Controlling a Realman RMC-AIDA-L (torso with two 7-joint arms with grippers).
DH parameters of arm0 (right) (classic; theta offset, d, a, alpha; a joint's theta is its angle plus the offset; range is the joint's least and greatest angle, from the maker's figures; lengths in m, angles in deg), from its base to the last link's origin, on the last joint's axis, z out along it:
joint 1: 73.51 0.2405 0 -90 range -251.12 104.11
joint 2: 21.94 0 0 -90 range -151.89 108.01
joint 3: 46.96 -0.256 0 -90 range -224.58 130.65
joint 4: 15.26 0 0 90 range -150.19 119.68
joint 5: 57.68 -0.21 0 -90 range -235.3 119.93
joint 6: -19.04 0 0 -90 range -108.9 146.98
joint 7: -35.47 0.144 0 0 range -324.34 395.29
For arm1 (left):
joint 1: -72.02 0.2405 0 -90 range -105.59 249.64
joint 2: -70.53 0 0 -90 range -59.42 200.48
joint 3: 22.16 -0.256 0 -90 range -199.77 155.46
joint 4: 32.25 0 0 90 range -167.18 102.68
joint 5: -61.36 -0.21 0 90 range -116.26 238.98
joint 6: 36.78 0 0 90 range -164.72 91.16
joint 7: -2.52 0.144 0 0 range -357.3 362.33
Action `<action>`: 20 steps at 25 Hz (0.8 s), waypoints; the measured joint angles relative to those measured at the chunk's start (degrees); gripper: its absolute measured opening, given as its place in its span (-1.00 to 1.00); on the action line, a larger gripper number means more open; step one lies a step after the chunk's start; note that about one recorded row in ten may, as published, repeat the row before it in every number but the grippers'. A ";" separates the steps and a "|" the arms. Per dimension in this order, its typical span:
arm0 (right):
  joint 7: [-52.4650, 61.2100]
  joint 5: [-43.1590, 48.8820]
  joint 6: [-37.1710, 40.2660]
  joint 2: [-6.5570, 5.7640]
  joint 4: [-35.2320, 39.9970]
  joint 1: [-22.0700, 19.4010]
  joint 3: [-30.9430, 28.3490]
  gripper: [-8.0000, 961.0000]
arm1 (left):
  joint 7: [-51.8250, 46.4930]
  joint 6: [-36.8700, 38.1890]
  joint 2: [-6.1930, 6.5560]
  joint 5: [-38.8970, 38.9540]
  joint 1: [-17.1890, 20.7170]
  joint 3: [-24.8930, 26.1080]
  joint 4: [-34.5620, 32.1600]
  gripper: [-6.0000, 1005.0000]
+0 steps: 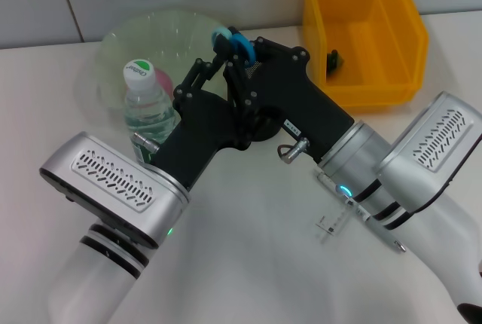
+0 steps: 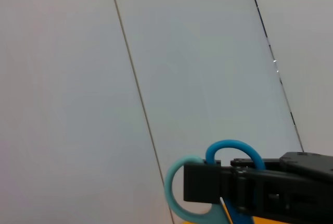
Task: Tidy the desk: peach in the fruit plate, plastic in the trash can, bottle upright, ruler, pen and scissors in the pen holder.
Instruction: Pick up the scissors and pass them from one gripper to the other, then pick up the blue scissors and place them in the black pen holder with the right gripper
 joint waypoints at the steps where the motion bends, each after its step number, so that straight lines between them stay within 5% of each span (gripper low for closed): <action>1: -0.01 0.00 -0.20 -0.01 0.05 0.02 0.07 -0.82 | -0.02 0.17 0.04 -0.28 0.04 0.06 -0.02 0.27; 11: 1.74 0.07 5.22 -0.08 2.15 -2.03 -2.97 -0.81 | -2.24 -0.13 0.25 -0.84 0.40 1.38 -0.86 0.56; 20: 6.73 -0.55 6.19 -0.12 7.93 -2.67 -5.78 -0.79 | -15.39 -0.59 1.63 -15.74 6.32 6.06 -1.53 0.56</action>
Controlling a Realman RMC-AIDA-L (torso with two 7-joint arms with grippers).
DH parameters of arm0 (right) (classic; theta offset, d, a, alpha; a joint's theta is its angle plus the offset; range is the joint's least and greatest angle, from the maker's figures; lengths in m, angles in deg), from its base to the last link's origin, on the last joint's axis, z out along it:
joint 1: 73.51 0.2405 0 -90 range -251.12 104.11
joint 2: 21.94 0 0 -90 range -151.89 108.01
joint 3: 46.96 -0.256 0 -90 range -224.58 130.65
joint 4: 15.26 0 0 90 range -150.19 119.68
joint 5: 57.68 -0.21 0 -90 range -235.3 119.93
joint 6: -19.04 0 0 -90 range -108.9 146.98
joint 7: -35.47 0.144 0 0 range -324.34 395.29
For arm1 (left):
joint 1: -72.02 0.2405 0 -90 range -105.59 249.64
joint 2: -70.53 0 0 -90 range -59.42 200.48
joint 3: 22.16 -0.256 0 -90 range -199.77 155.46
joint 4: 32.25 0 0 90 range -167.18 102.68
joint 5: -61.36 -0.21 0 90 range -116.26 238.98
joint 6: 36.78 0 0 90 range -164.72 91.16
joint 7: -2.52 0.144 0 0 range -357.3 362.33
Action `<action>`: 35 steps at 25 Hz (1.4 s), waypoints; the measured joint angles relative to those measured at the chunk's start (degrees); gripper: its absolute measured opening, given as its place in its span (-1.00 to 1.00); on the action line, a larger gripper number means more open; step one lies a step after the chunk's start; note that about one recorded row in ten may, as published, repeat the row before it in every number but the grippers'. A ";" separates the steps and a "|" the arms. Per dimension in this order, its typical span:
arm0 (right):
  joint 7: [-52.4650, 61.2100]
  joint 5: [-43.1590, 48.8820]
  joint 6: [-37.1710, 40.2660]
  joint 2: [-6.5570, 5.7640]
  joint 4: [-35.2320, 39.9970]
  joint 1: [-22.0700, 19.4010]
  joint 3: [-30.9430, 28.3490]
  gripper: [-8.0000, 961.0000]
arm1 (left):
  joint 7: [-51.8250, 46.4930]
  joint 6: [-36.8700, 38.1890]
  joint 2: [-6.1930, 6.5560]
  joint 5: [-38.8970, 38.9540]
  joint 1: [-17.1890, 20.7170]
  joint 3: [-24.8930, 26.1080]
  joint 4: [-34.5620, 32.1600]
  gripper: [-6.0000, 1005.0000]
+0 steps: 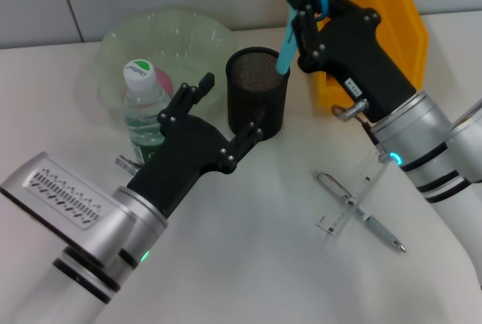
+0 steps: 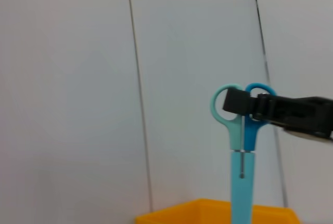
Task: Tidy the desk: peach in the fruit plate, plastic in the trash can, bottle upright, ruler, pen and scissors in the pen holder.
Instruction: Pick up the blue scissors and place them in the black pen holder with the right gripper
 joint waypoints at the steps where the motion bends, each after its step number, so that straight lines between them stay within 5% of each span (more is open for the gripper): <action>1: 0.00 -0.01 -0.06 0.00 0.36 0.00 -0.36 -0.79 | -1.82 -0.13 0.31 -1.39 0.25 0.43 -0.02 0.56; 10: 0.15 0.08 -5.48 -0.07 1.94 2.14 -2.67 -0.77 | -16.18 0.83 3.53 -13.81 2.45 0.84 -1.01 0.56; 14: 1.48 0.06 -9.44 -0.08 2.42 3.92 -2.74 -0.76 | -17.56 1.24 3.87 -14.91 2.80 0.84 -1.38 0.56; 15: 1.98 0.04 -10.40 -0.08 2.46 4.36 -2.77 -0.76 | -22.79 5.87 4.69 -18.47 4.75 0.84 -4.13 0.55; 23: 2.56 -0.08 -18.55 0.12 2.63 6.73 -3.83 -0.74 | -32.16 15.72 4.24 -21.25 5.91 0.70 -12.70 0.55; 35: 2.82 1.09 -22.31 0.05 2.84 6.95 -4.56 -0.71 | -44.83 24.92 1.84 -25.70 3.56 0.38 -26.26 0.55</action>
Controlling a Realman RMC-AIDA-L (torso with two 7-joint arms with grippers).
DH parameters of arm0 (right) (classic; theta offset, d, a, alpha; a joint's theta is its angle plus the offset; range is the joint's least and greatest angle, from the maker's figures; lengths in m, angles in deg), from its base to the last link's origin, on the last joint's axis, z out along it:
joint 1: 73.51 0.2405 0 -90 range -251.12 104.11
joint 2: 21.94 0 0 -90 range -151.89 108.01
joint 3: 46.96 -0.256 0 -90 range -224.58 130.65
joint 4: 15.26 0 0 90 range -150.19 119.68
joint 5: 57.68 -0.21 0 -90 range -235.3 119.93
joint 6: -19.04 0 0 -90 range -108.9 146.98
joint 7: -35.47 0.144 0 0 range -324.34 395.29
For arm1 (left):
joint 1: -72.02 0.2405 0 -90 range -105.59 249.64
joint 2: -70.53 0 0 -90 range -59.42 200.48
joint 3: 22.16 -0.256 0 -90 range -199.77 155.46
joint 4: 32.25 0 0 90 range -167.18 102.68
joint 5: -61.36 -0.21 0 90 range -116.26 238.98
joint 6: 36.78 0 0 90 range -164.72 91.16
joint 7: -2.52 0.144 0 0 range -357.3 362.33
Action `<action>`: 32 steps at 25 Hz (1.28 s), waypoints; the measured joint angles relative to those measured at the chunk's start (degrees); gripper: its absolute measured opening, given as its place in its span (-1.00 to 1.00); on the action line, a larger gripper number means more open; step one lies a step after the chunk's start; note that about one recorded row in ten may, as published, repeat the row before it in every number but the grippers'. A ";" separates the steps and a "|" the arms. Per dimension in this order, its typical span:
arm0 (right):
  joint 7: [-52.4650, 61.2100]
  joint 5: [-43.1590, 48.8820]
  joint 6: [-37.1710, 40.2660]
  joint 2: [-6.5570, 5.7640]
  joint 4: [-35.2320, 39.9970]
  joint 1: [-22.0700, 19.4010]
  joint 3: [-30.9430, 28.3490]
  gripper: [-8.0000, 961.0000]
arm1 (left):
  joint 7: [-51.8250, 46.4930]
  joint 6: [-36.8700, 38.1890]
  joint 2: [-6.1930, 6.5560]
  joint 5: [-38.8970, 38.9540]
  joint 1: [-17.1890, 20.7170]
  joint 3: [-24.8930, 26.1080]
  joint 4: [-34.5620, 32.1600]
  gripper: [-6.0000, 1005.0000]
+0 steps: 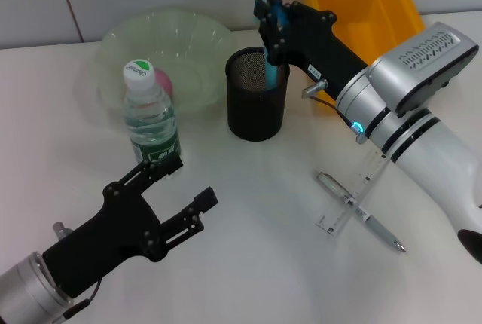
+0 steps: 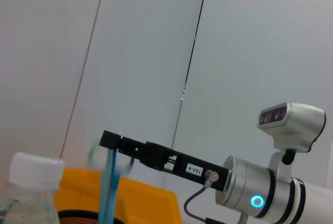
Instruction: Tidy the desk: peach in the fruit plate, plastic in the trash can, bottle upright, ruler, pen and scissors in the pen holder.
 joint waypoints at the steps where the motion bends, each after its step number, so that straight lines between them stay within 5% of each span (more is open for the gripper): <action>1: 0.03 0.04 -0.19 -0.01 0.03 0.06 0.01 -0.71 | -0.32 0.32 -0.04 0.00 -0.03 -0.06 -0.36 0.55; 5: 0.09 0.09 -0.41 -0.03 0.05 0.20 0.03 -0.70 | -0.57 0.50 -0.03 0.00 -0.08 -0.13 -0.72 0.55; 16: 5.91 0.53 10.34 -0.56 1.00 -3.02 -0.04 0.27 | -6.29 4.15 0.00 -0.37 -1.73 -0.28 -6.73 0.55; 27: 36.63 18.73 22.35 -0.80 21.56 -6.86 1.17 0.29 | -12.17 7.58 -0.36 -1.65 -4.04 -1.56 -15.15 0.55; 32: 48.53 20.56 26.30 -2.15 34.34 -7.59 13.45 0.33 | -14.85 8.62 -0.21 -1.65 -5.11 -1.57 -18.01 0.55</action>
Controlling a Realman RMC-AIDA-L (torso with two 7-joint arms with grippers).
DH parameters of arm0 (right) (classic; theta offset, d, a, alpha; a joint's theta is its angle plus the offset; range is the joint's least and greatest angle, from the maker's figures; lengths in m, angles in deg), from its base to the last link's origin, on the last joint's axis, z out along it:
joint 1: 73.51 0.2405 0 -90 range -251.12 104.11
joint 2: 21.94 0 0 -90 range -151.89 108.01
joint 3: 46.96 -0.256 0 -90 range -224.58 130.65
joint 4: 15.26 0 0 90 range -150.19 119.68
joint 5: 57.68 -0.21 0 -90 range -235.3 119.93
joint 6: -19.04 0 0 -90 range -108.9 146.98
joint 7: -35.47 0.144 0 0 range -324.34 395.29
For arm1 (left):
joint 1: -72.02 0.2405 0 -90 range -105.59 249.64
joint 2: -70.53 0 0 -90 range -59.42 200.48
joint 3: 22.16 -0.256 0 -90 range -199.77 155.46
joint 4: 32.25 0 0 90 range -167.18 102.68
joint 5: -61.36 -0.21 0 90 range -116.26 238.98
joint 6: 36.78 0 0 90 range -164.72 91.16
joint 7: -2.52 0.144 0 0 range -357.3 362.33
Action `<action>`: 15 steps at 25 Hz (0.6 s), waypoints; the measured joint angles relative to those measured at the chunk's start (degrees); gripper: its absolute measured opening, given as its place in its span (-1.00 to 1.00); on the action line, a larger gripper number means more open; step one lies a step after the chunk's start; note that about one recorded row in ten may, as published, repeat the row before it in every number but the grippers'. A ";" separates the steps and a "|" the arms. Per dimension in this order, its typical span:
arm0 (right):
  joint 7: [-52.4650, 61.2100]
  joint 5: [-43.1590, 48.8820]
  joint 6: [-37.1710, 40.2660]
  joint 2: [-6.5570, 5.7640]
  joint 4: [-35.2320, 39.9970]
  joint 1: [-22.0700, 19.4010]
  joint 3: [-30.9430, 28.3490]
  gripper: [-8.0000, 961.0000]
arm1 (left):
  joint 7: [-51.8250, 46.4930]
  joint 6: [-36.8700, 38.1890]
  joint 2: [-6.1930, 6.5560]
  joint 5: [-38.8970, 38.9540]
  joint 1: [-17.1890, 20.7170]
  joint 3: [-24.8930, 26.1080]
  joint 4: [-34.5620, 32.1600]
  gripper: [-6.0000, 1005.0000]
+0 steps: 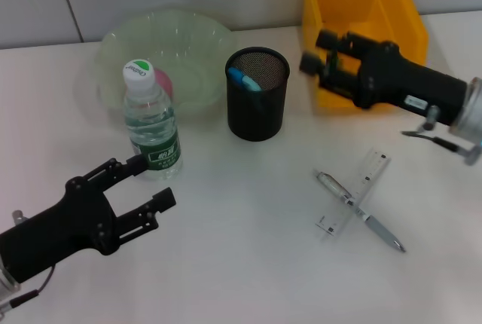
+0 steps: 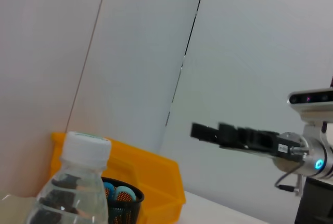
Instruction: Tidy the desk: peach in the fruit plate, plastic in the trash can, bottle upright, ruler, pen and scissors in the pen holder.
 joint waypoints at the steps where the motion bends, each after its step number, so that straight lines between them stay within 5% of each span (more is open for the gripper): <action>1: 2.05 0.02 0.46 -0.45 2.00 -0.06 2.79 0.34 | -0.35 0.21 -0.02 0.00 -0.19 0.00 -0.55 0.55; 11: 21.01 1.33 4.25 -7.67 16.57 4.20 26.47 0.43 | -2.41 1.87 0.07 0.20 -0.32 0.00 -2.47 0.54; 15: 29.54 4.92 4.41 -8.25 18.24 8.14 30.01 0.46 | -4.08 4.74 0.49 0.17 -0.64 0.00 -3.87 0.54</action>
